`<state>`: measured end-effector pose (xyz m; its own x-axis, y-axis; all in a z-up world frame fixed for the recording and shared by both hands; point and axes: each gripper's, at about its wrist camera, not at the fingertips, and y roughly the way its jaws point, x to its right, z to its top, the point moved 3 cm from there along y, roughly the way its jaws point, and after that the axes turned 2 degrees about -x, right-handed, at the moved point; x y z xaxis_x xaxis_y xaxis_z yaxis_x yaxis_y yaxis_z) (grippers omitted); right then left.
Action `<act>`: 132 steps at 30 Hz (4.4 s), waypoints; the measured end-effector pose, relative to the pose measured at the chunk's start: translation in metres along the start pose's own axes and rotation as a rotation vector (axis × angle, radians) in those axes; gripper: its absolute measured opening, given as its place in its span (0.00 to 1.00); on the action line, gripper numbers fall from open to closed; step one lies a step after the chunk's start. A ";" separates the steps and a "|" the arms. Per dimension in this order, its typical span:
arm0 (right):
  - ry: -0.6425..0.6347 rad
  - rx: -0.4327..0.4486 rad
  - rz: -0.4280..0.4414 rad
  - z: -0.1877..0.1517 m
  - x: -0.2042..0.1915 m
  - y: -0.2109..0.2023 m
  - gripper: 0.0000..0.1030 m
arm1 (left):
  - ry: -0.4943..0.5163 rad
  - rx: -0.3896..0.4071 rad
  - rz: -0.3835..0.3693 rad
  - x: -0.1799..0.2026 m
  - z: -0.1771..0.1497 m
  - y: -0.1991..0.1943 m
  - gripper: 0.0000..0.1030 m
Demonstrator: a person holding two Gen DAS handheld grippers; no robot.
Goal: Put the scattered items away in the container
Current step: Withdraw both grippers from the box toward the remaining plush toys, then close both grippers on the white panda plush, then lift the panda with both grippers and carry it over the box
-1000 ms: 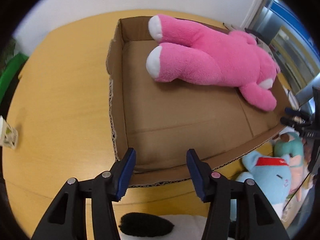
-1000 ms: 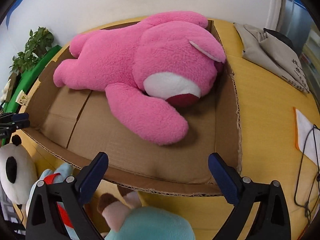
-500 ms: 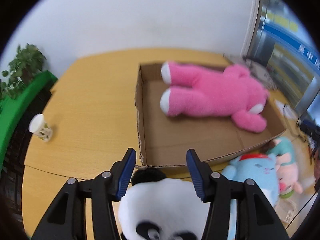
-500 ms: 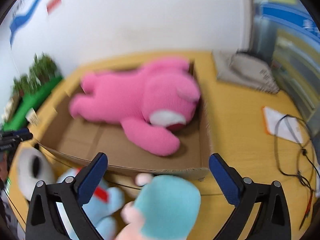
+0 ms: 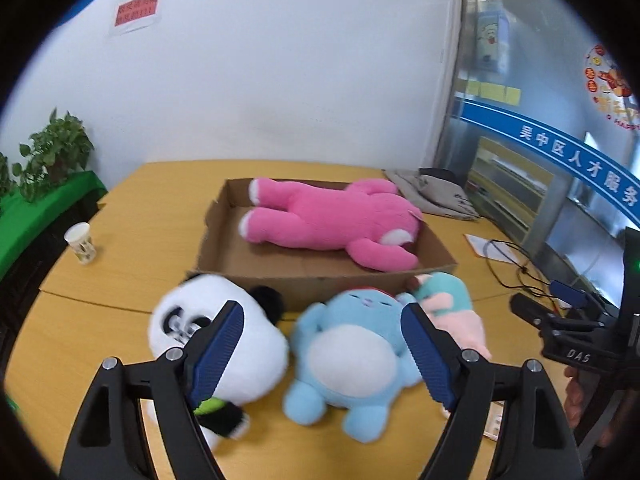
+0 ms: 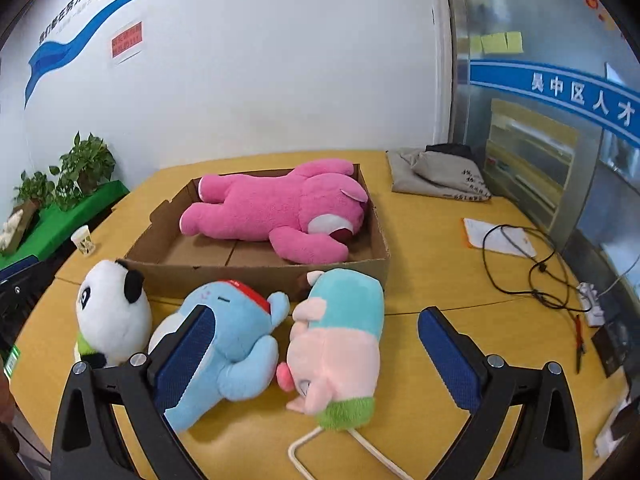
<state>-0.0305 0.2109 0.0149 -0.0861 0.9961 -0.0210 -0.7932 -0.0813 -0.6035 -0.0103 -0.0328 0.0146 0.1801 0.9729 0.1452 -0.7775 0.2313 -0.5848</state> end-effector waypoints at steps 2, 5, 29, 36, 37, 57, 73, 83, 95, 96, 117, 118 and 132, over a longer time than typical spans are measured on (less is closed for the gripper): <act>-0.043 0.015 -0.008 -0.002 -0.009 -0.009 1.00 | 0.031 -0.004 -0.012 0.008 -0.005 -0.002 0.78; -0.085 0.018 -0.022 -0.007 -0.014 -0.017 1.00 | 0.046 0.003 0.013 0.013 -0.011 -0.006 0.78; -0.087 -0.001 0.036 -0.005 -0.043 -0.013 1.00 | -0.011 -0.036 -0.024 -0.023 -0.020 -0.007 0.78; -0.085 -0.027 0.098 -0.020 -0.060 -0.003 1.00 | -0.003 -0.067 -0.033 -0.053 -0.030 -0.012 0.78; -0.084 -0.037 0.127 -0.023 -0.064 0.000 1.00 | 0.000 -0.072 -0.041 -0.057 -0.029 -0.012 0.78; -0.238 -0.256 0.590 -0.035 -0.224 0.081 1.00 | -0.139 -0.282 -0.272 -0.205 -0.068 0.074 0.78; -0.450 -0.515 0.692 -0.015 -0.256 0.174 1.00 | -0.323 -0.439 -0.602 -0.203 -0.129 0.113 0.78; -0.413 -0.467 0.738 -0.019 -0.253 0.175 0.77 | -0.453 -0.420 -0.580 -0.196 -0.130 0.112 0.41; -0.378 -0.145 0.682 0.033 -0.208 0.088 0.70 | -0.278 -0.222 -0.576 -0.128 -0.043 0.053 0.32; -0.380 -0.116 0.679 0.041 -0.206 0.081 0.70 | -0.260 -0.200 -0.574 -0.124 -0.032 0.049 0.32; -0.385 0.330 0.622 0.211 -0.169 0.060 0.70 | -0.066 -0.037 -0.514 -0.127 0.161 0.100 0.30; -0.365 0.329 0.629 0.212 -0.167 0.070 0.70 | -0.060 -0.048 -0.504 -0.126 0.163 0.107 0.30; -0.265 0.183 0.727 0.184 -0.159 0.190 0.70 | -0.105 -0.206 -0.410 -0.127 0.118 0.192 0.29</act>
<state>-0.2784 0.0301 0.0506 -0.7426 0.6514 -0.1557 -0.5676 -0.7354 -0.3702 -0.2539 -0.1131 -0.0217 0.3774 0.7974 0.4709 -0.5171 0.6033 -0.6072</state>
